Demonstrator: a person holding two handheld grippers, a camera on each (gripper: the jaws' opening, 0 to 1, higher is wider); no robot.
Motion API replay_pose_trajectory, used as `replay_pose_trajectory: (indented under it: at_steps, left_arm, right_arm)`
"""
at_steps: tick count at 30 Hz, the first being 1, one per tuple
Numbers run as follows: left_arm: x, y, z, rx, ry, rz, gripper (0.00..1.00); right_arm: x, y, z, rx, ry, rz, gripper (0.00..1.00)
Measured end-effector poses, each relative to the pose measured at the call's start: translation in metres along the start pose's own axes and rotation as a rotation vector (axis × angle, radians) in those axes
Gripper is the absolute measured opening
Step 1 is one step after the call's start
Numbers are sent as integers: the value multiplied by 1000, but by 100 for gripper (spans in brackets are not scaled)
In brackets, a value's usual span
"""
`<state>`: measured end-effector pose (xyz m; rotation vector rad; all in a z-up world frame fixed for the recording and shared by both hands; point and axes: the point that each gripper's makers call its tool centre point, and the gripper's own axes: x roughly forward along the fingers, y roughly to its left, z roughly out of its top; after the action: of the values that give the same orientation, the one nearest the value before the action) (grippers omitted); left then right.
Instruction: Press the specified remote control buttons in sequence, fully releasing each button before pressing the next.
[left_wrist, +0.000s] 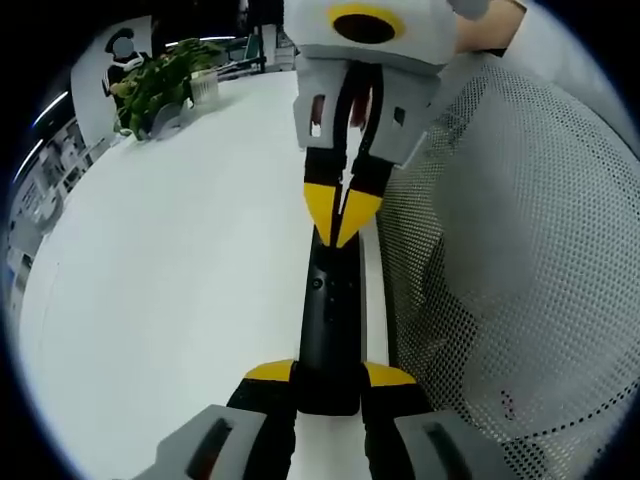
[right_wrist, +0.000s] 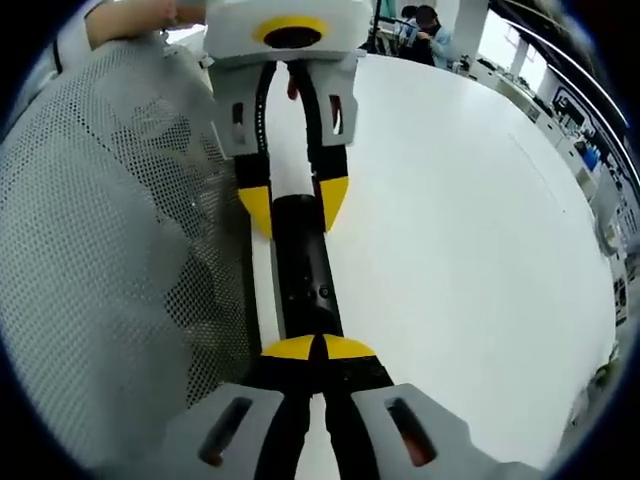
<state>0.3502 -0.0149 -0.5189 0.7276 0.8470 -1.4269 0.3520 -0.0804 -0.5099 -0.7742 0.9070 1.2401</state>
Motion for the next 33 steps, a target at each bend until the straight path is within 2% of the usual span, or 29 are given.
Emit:
replay_pose_trajectory:
  at_steps: [3,10,15,17,22,28,33]
  left_arm:
    - [0,0,0,1,0,0,24]
    - [0,0,0,8,4,0,24]
    - [0,0,0,10,6,0,24]
    - [0,0,0,8,5,0,24]
    - [0,0,0,6,3,1,24]
    - [0,0,0,4,1,1,24]
    - [0,0,0,4,1,0,24]
  right_arm:
    - [2,1,4,-7,2,10,0]
    - [4,4,5,-84,29,32,0]
    - [4,3,5,-75,45,43,0]
    - [3,3,5,-57,34,42,0]
    - [2,2,6,59,-50,15,0]
    - [3,3,9,43,-70,-7,0]
    - [5,3,11,-36,-49,-2,0]
